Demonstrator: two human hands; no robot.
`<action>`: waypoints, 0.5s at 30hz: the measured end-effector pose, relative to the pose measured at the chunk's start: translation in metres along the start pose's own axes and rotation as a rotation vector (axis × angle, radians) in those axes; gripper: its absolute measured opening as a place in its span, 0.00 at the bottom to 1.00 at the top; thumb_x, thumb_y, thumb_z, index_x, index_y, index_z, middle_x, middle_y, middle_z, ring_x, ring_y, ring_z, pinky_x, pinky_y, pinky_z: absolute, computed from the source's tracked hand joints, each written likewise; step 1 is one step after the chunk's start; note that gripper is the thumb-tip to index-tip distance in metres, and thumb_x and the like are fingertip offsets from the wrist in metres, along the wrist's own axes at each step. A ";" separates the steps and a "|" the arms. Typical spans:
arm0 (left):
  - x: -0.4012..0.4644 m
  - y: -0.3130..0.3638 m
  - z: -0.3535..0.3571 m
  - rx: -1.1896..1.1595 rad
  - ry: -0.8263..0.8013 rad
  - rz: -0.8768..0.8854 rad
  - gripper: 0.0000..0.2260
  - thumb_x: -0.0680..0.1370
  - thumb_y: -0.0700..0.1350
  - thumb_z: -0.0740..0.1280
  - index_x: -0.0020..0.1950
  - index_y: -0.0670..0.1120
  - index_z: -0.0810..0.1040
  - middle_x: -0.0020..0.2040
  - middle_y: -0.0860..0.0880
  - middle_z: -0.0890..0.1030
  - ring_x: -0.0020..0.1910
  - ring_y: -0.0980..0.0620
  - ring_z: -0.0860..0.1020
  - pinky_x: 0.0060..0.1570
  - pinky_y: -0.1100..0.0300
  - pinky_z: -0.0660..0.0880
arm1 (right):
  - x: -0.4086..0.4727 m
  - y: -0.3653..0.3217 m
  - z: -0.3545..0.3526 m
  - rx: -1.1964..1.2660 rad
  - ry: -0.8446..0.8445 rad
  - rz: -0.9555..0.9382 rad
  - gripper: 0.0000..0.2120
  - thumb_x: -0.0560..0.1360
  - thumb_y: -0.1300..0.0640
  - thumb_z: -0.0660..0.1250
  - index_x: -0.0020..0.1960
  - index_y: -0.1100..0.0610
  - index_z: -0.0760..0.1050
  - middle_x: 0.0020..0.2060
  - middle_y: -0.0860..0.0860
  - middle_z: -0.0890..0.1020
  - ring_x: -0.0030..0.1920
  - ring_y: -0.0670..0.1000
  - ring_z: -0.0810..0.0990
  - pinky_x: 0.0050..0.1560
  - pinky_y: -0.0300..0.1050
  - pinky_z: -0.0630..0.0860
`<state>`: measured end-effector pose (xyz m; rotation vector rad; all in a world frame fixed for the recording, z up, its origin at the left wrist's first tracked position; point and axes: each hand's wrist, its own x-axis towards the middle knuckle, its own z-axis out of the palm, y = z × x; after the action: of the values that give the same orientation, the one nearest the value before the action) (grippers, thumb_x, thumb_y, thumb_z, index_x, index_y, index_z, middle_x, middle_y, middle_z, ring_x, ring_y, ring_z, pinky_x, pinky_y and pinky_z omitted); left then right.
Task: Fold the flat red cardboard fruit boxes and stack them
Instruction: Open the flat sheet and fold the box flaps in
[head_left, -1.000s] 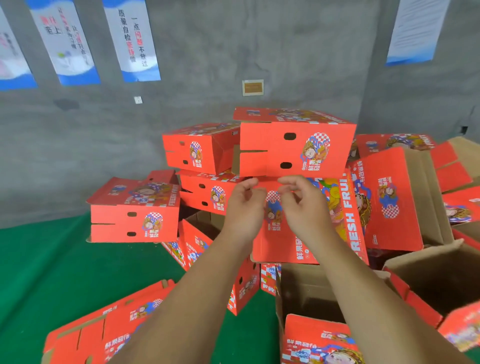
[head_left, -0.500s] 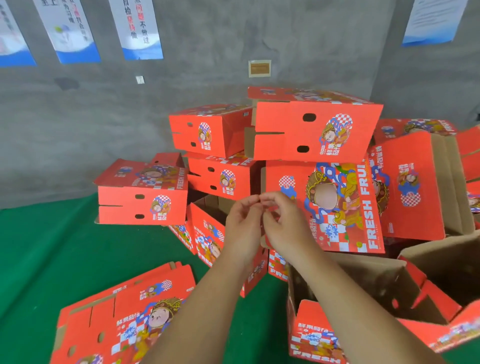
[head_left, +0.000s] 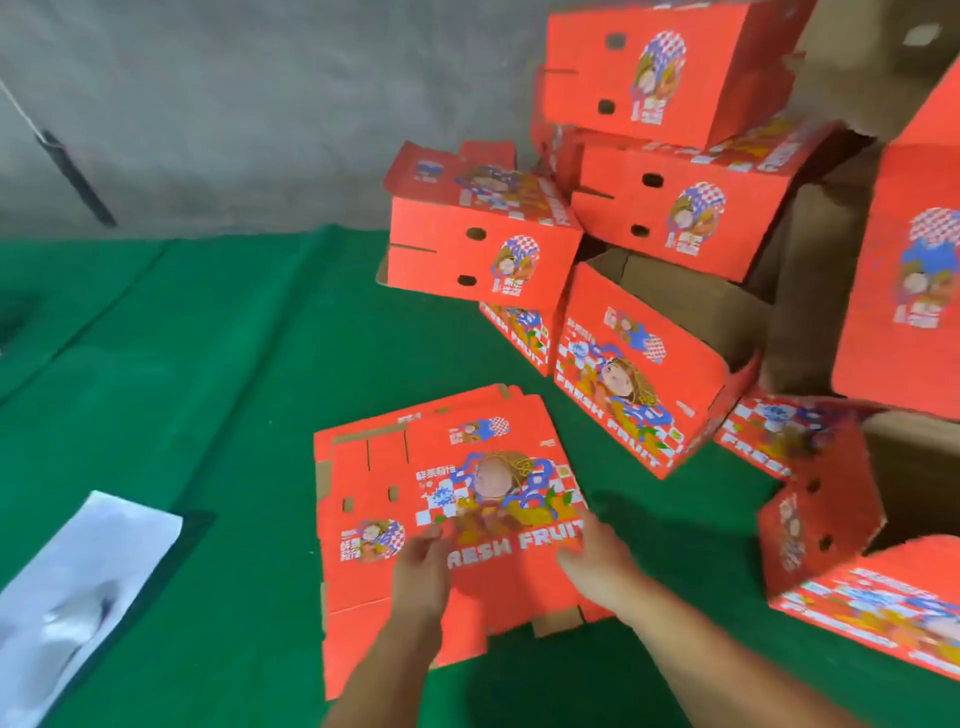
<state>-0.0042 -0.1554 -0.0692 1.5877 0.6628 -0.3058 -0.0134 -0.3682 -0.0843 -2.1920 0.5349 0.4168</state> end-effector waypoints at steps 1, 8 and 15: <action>0.013 -0.013 -0.025 0.100 0.066 -0.030 0.13 0.83 0.45 0.66 0.65 0.42 0.80 0.60 0.41 0.83 0.58 0.42 0.80 0.54 0.54 0.73 | 0.003 0.009 0.013 -0.051 0.020 0.093 0.24 0.74 0.53 0.68 0.70 0.47 0.70 0.61 0.50 0.80 0.62 0.57 0.80 0.61 0.45 0.75; 0.062 -0.057 -0.129 0.512 0.277 -0.231 0.32 0.76 0.59 0.64 0.80 0.54 0.66 0.74 0.39 0.63 0.71 0.37 0.65 0.73 0.46 0.62 | 0.014 0.022 0.057 -0.127 0.144 0.364 0.47 0.71 0.33 0.70 0.81 0.48 0.52 0.76 0.56 0.60 0.74 0.65 0.61 0.72 0.64 0.66; 0.110 -0.041 -0.161 0.312 0.032 -0.118 0.29 0.71 0.65 0.72 0.61 0.44 0.80 0.58 0.44 0.83 0.56 0.44 0.82 0.60 0.48 0.77 | 0.039 0.004 0.038 0.270 0.105 0.494 0.31 0.76 0.32 0.67 0.66 0.56 0.72 0.62 0.58 0.77 0.53 0.55 0.78 0.48 0.50 0.73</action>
<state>0.0293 0.0267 -0.1421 1.8563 0.7627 -0.4913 0.0135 -0.3503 -0.1280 -1.8165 1.1318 0.4573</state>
